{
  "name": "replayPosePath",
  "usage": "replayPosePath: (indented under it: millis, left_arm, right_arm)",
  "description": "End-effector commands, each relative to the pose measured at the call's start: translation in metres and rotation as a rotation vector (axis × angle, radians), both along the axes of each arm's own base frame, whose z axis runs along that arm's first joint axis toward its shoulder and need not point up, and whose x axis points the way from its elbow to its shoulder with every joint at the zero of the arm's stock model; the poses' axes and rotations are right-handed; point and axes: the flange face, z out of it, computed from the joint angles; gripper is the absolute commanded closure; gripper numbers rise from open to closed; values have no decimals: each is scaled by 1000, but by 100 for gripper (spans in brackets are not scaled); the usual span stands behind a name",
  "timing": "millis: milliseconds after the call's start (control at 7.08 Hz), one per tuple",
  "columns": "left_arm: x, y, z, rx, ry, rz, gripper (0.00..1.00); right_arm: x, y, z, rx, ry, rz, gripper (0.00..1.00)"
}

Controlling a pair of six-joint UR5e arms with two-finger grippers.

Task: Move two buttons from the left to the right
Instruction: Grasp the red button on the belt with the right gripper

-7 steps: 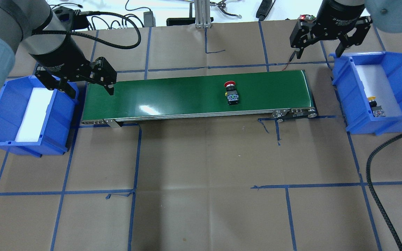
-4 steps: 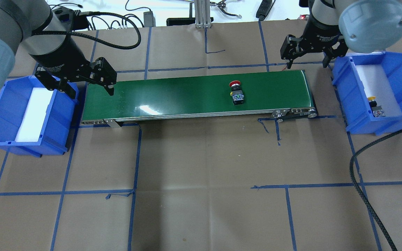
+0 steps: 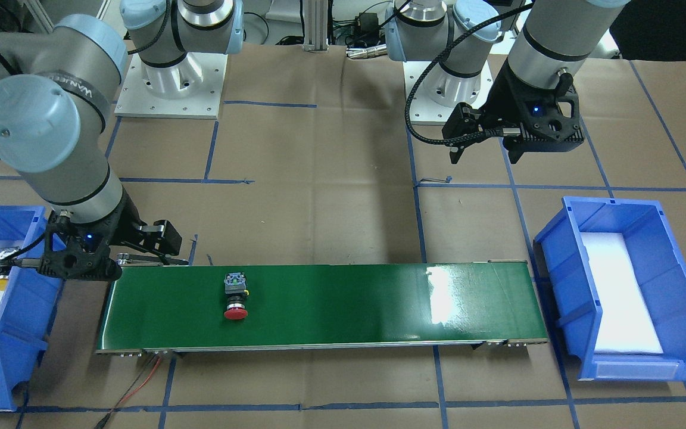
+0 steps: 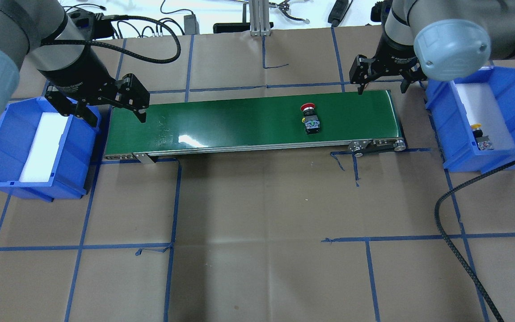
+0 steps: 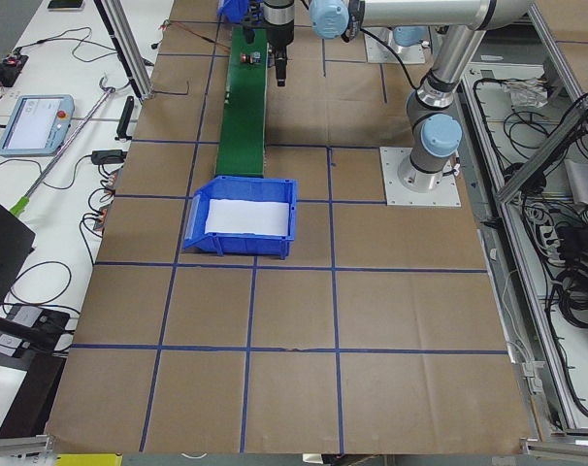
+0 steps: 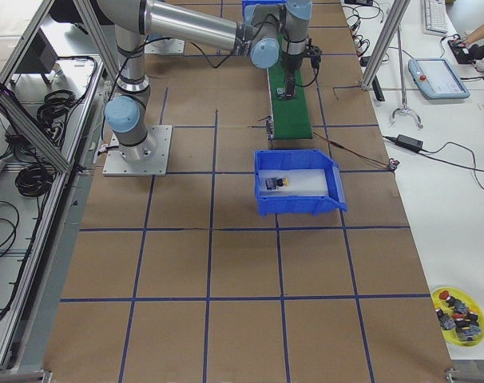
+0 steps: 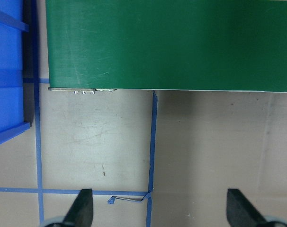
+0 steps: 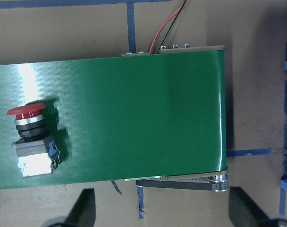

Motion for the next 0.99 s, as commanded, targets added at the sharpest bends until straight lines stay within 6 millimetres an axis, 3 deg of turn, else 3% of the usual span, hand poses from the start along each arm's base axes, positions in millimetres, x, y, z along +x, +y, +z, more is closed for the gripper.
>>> replayPosePath:
  millis: [0,283,848]
  left_arm:
    - [0,0,0,0,0,0,0]
    - [0,0,0,0,0,0,0]
    - [0,0,0,0,-1,0,0]
  right_arm:
    - [40,-6,-26,5,-2,-4,1]
    - [65,-15,-48,-25,-6,16,1]
    - [66,-26,-104,36,-1,15,1]
